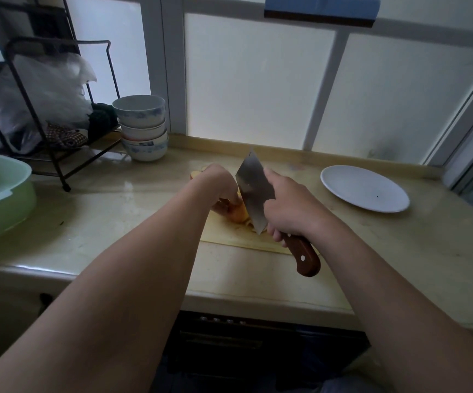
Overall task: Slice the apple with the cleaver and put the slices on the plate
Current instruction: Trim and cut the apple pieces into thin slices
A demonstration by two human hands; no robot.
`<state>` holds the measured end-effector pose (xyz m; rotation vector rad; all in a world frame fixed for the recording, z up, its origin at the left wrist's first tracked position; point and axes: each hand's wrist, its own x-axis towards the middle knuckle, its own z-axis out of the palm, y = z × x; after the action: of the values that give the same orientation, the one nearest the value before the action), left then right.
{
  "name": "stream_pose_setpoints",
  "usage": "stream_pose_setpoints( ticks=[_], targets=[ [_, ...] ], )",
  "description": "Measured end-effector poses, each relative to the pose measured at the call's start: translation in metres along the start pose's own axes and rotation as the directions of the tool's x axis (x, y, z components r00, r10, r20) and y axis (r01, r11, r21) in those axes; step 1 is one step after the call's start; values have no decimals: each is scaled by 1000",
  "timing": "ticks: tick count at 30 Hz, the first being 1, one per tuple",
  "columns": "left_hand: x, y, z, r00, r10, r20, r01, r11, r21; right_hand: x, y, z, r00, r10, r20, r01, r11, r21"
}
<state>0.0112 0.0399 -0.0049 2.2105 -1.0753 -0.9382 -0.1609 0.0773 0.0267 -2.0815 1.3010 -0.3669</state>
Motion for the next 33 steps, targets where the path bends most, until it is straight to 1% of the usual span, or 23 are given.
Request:
stream_pose_setpoints(
  ticks=[4, 9, 12, 17, 28, 33],
  targets=[
    [-1, 0, 0, 1000, 5, -6, -5, 1000, 15, -4, -3, 0, 1000, -5, 19, 5, 999, -38],
    [-2, -1, 0, 1000, 21, -16, -21, 1000, 2, -14, -11, -2, 998, -21, 66, 31, 987, -156],
    [-1, -2, 1, 1000, 23, -14, -23, 1000, -8, -23, -14, -6, 995, -4, 100, 26, 976, -215],
    [-1, -1, 1, 1000, 21, -2, -21, 1000, 0, -35, -14, -10, 992, 26, 126, 7, 967, -255],
    [1, 0, -1, 999, 37, 20, -37, 999, 19, -21, -15, -7, 991, 19, 135, 14, 970, -242],
    [4, -2, 0, 998, 47, 31, -47, 999, 11, -5, -10, 9, 989, 0, 148, 38, 967, -253]
  ],
)
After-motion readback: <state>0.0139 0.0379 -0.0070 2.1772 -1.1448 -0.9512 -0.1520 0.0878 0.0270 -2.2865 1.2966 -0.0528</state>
